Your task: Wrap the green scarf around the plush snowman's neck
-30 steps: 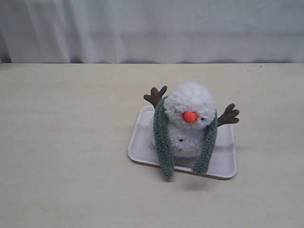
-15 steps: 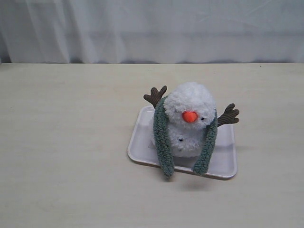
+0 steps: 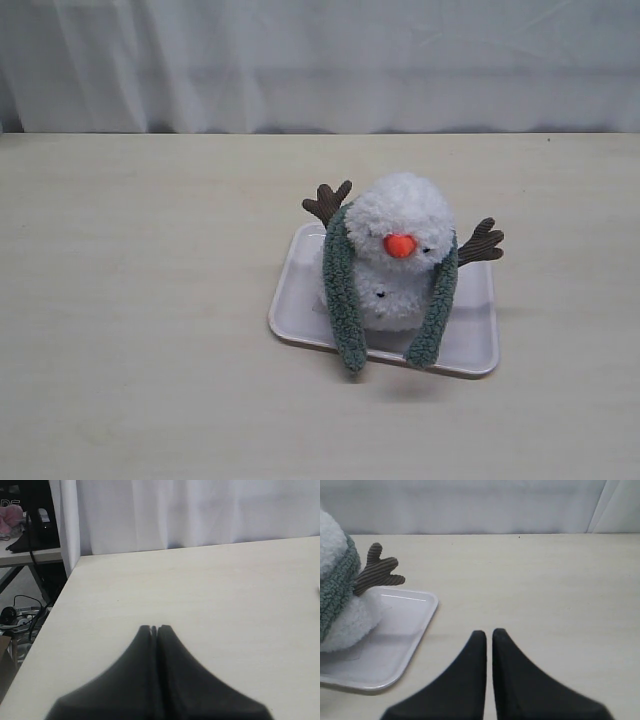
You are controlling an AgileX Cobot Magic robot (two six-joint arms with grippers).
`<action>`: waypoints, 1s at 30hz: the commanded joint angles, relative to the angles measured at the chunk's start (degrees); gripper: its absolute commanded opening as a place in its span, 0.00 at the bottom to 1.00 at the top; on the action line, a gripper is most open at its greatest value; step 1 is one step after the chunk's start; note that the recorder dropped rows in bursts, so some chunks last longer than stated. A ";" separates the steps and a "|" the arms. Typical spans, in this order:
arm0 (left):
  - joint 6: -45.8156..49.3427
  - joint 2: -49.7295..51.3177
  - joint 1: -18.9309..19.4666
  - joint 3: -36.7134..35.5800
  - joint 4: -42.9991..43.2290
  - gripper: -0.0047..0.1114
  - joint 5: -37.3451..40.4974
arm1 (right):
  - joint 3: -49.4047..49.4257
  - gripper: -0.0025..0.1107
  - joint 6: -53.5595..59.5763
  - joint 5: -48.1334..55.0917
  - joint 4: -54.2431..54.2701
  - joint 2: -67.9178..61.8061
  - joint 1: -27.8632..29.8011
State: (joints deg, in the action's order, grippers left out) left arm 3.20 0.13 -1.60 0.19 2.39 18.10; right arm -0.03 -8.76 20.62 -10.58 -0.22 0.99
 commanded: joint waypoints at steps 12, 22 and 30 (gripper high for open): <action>0.14 -0.13 -0.48 -0.19 -0.15 0.04 -0.40 | 0.03 0.06 -4.30 -0.43 0.06 0.22 0.34; 0.14 -0.13 -0.48 -0.19 -0.15 0.04 -0.40 | 0.03 0.06 -4.29 -0.87 0.06 0.22 0.34; 0.14 -0.13 -0.48 -0.19 -0.15 0.04 -0.40 | 0.03 0.06 -4.29 -0.84 -0.88 0.22 0.34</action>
State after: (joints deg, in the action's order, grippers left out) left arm 3.20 0.13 -1.60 0.19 2.39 18.10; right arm -0.03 -12.86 20.50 -10.73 -0.22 0.99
